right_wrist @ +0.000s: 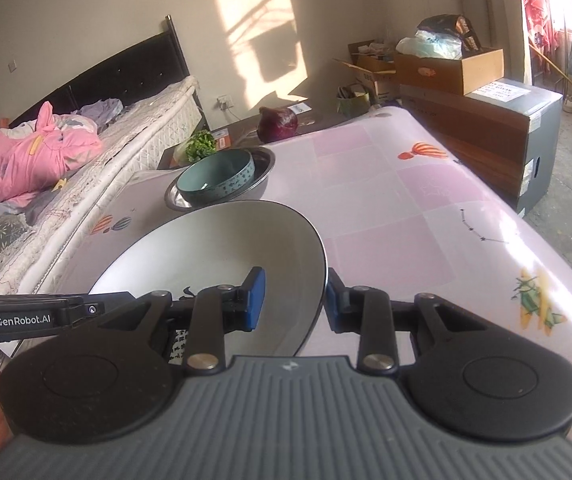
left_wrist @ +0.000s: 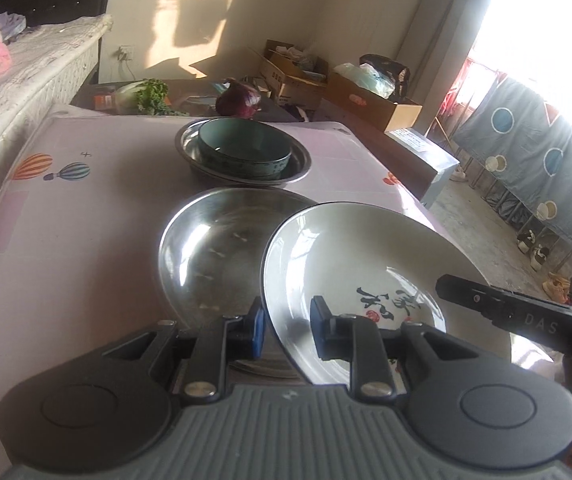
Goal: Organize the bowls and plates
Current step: 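Lift the white printed plate with both tools over the stacked steel plates, then lower the white plate onto the steel plates and open both tools, then grip the steel bowl holding the green bowl with both tools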
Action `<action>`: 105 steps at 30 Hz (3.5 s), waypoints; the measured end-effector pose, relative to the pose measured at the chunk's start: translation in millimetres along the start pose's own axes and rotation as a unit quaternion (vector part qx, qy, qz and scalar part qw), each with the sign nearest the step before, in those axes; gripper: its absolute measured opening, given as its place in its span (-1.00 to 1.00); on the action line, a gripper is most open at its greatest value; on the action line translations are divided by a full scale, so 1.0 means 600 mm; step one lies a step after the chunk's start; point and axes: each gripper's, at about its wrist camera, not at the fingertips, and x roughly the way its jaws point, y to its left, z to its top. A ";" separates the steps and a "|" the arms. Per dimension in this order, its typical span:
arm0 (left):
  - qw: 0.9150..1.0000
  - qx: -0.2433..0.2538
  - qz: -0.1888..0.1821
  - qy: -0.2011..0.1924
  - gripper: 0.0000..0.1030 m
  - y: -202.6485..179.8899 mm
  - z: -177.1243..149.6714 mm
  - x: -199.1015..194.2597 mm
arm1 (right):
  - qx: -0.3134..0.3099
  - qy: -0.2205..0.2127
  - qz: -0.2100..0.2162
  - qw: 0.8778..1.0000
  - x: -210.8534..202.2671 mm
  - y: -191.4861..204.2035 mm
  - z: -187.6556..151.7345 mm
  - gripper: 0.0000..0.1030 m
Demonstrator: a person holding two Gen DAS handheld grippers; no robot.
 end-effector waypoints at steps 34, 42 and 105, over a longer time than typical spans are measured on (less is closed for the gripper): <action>0.999 -0.041 0.005 0.009 -0.55 0.090 0.017 0.029 | 0.008 0.078 0.004 0.997 0.172 0.044 0.047 -0.31; 0.999 -0.028 0.015 -0.006 -0.32 0.088 0.016 0.006 | 0.012 0.075 0.004 0.997 0.172 0.040 0.046 -0.21; 0.996 -0.077 0.032 0.042 -0.71 0.181 0.249 0.296 | 0.043 0.150 0.076 0.985 0.500 0.003 0.237 -0.72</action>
